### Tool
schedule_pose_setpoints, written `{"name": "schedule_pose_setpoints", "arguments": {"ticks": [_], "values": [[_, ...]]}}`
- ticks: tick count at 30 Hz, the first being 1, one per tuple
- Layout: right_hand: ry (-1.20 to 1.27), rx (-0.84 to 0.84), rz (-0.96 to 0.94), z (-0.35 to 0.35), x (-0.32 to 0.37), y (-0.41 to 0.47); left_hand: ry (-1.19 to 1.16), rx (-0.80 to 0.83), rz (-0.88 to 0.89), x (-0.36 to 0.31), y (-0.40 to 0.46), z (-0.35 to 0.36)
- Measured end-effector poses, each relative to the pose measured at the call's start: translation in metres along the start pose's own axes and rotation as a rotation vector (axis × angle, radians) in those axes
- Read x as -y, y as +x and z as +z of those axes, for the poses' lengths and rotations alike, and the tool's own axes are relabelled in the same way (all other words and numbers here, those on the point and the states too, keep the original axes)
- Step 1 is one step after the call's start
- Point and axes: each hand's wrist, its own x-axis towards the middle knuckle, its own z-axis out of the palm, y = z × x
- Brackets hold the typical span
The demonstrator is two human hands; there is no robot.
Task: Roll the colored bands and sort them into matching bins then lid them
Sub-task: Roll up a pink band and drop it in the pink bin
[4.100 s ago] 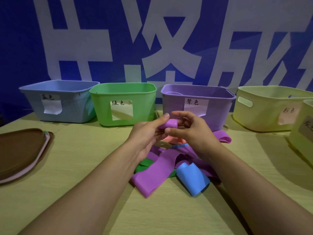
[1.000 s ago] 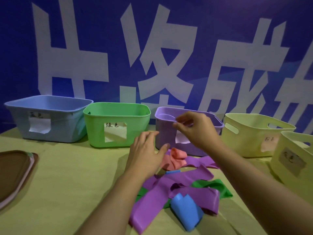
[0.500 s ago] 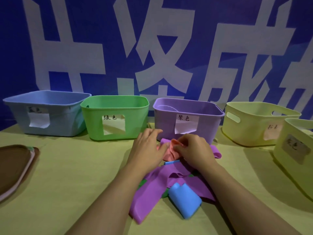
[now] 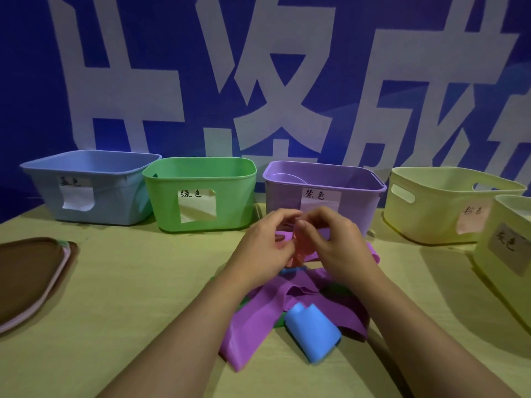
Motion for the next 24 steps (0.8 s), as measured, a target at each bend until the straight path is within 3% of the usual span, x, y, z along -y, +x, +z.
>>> {"name": "schedule_pose_setpoints", "arguments": {"ticks": [5,10,24], "values": [[0.225,-0.035,0.024,-0.001,0.006,-0.001,-0.017,-0.015,0.072,-0.007,-0.001,-0.001],[0.528,-0.125,0.178,-0.008,0.006,0.001,0.003,0.038,0.057,-0.012,-0.004,-0.003],[0.703,-0.013,0.257,-0.008,0.017,-0.002,0.111,-0.118,0.118,-0.015,-0.006,-0.007]]}}
